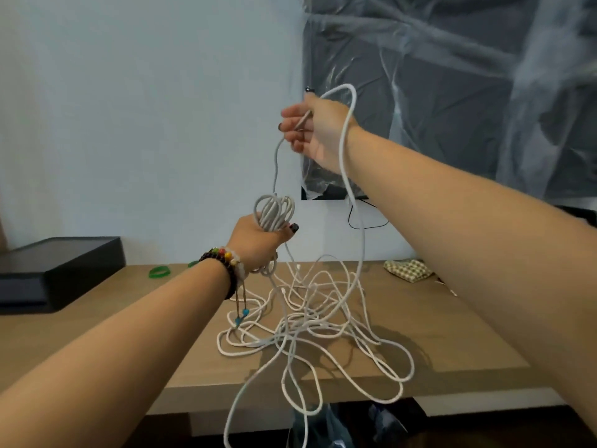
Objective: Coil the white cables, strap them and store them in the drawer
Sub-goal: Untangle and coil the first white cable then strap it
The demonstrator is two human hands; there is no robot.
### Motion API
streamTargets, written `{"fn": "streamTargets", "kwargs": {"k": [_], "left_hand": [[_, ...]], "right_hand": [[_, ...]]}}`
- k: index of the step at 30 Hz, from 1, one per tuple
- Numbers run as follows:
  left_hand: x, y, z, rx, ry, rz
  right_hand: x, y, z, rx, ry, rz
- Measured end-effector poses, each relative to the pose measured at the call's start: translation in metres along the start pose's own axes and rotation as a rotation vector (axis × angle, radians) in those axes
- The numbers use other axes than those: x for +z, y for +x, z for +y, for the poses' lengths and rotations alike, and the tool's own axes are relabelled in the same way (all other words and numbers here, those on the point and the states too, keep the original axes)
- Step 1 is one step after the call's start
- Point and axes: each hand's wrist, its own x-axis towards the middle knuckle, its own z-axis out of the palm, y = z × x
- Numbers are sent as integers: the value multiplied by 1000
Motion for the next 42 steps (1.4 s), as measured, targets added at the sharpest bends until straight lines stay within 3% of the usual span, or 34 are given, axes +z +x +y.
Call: {"fn": "streamTargets", "kwargs": {"k": [6, 16, 18, 23, 28, 35, 39, 42], "left_hand": [[1, -2, -9, 24, -43, 113], [24, -17, -16, -14, 104, -231], [27, -21, -23, -23, 157, -228], [26, -22, -31, -44, 67, -69], [13, -18, -11, -72, -86, 119], [3, -20, 17, 45, -159, 73], [1, -30, 20, 114, -81, -10], [-6, -32, 16, 126, -90, 92]], "right_hand": [[-46, -20, 19, 64, 211, 10], [-61, -34, 27, 63, 343, 28], [-70, -37, 29, 55, 249, 61], [-88, -47, 49, 89, -321, 149], [-91, -58, 94, 280, -733, 15], [-61, -67, 156, 342, -696, -255], [-40, -63, 166, 237, -720, -217], [-37, -51, 159, 154, -765, -130]]}}
